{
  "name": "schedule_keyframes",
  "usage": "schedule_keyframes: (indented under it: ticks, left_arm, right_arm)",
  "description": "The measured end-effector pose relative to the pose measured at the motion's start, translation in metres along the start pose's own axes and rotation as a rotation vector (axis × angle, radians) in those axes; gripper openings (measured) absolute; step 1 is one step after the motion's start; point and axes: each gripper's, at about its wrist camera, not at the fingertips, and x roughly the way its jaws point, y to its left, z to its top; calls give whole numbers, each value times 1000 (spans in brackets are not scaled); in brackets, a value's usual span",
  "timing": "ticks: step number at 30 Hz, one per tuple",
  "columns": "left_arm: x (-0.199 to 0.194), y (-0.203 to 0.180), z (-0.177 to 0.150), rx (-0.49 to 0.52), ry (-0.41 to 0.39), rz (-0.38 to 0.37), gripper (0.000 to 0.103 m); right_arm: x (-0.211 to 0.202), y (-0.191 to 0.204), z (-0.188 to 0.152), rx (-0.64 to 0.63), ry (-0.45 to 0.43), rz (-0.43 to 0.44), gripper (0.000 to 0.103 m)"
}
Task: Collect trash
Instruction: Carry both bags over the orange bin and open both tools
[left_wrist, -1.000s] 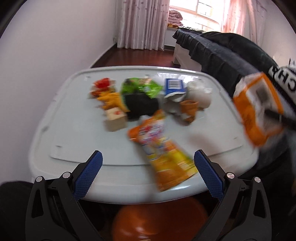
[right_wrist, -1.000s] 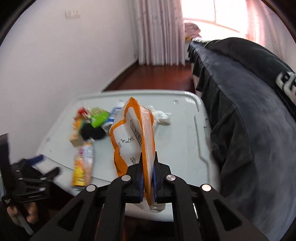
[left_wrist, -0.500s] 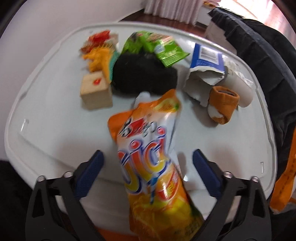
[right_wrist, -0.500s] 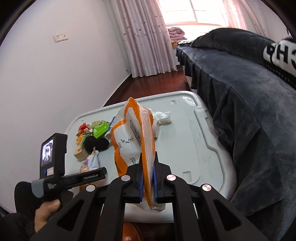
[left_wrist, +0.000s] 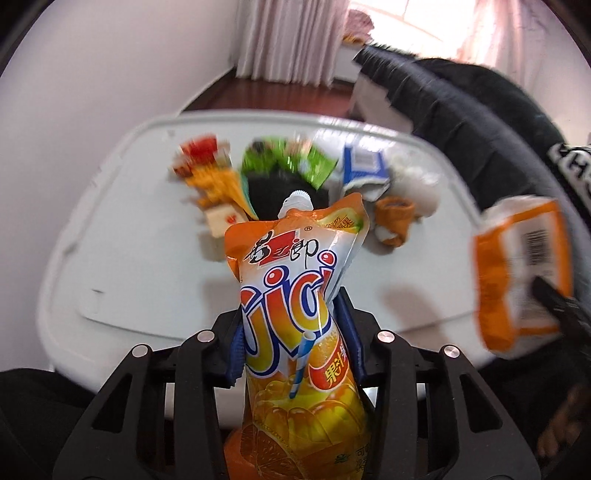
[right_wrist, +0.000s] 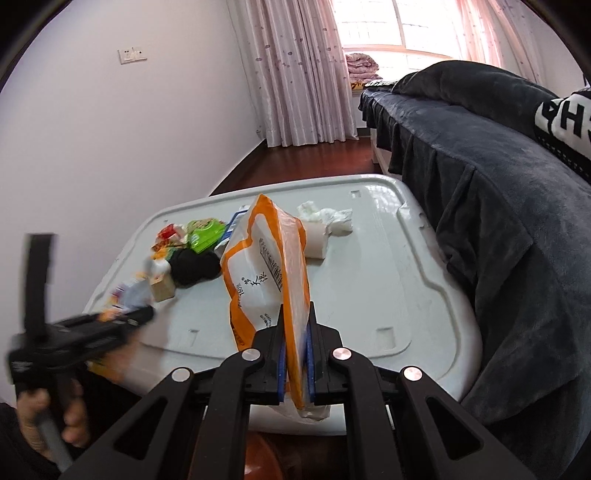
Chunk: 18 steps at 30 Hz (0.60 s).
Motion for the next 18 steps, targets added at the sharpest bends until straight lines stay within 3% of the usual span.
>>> schedule_keyframes:
  ticks: [3,10,18]
  left_arm:
    - [-35,0,-8,44,-41,-16,42]
    - [-81,2,-47,159,-99,34,42]
    - [-72,-3,-92,226,9,22,42]
  right_arm:
    - [-15,13,-4,-8,1,30,8]
    - [-60,39,-22,-50,-5,65,8]
    - [-61,57,-71,-64,143,76,8]
